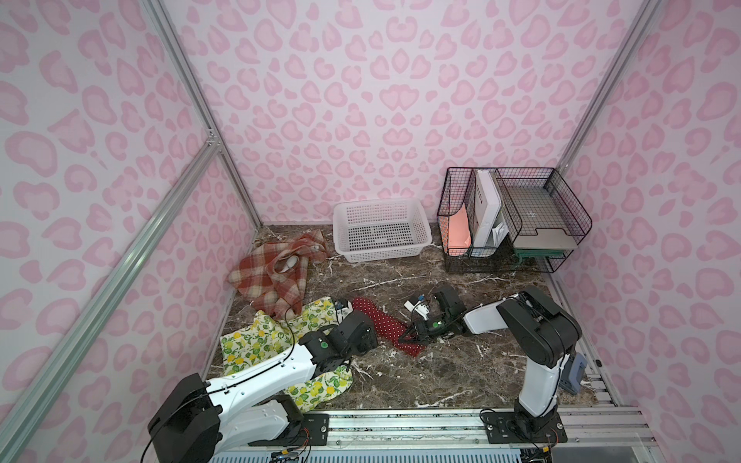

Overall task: Roll up the skirts
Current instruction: Roll the skirt at the center of the board.

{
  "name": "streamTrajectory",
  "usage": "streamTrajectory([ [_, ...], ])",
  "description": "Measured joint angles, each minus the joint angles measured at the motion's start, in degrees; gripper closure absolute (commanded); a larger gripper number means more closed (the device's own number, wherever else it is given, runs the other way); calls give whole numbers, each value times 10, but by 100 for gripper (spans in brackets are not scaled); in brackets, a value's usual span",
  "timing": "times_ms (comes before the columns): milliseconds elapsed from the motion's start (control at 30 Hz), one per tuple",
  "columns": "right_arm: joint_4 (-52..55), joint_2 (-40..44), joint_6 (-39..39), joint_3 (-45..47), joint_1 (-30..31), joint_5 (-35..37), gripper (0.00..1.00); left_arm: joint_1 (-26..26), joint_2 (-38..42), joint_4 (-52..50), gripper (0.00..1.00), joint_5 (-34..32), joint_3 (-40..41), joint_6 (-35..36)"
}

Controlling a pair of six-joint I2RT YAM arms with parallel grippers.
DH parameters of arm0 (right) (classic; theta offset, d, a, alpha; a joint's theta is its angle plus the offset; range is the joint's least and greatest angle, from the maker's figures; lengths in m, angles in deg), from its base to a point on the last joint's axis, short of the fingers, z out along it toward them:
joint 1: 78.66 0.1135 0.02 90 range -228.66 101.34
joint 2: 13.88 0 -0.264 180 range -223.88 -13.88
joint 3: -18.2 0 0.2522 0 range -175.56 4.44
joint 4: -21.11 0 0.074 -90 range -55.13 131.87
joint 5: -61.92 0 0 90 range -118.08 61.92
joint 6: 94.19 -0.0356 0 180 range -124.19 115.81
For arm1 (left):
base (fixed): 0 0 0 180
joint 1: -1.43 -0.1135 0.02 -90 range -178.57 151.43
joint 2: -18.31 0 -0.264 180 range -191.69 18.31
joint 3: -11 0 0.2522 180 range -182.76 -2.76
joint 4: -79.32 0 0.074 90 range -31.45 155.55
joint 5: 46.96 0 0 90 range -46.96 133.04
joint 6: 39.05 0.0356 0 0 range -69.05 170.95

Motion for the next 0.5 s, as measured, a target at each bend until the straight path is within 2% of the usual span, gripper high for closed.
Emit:
streamTrajectory([
  [300, -6, 16, -4, 8, 10, 27, 95, 14, -145, 165, 17, -38, 6, -35],
  [500, -12, 22, -5, 16, 10, 34, 95, 14, -206, 224, 17, -64, -8, -42],
])
